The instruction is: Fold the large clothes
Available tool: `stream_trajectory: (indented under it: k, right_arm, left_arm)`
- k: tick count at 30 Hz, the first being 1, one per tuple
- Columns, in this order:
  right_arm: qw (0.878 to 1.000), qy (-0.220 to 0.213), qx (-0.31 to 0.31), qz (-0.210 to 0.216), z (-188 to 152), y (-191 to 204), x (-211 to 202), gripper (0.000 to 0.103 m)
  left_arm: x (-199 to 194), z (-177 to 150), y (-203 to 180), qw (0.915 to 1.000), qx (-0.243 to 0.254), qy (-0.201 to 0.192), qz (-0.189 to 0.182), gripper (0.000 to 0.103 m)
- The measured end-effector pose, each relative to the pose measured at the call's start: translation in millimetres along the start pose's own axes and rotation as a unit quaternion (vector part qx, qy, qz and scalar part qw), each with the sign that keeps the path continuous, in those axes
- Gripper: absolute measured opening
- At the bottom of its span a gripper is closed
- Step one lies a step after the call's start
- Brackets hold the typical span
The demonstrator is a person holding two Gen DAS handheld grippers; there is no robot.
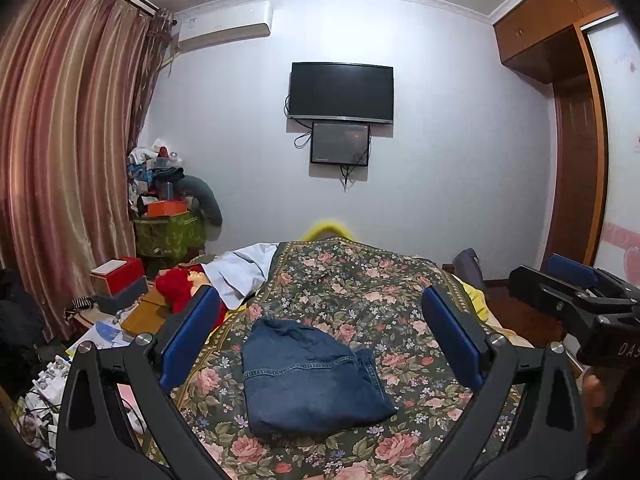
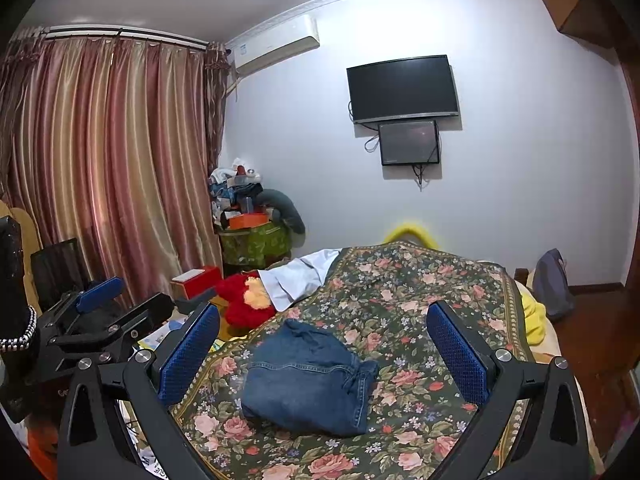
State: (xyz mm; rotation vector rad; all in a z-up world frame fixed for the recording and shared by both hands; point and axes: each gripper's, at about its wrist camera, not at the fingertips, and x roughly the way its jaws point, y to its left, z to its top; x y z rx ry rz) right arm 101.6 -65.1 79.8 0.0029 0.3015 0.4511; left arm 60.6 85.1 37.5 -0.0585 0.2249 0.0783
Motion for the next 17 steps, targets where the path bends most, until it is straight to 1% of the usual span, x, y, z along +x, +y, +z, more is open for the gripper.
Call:
stream_trajectory:
  k: [17]
  right_arm:
    - [1.000, 0.008, 0.010, 0.001, -2.7, -6.2, 6.3, 0.103]
  left_arm:
    - [1.9, -0.8, -4.6, 1.0000, 0.003, 0.007, -0.005, 0.102]
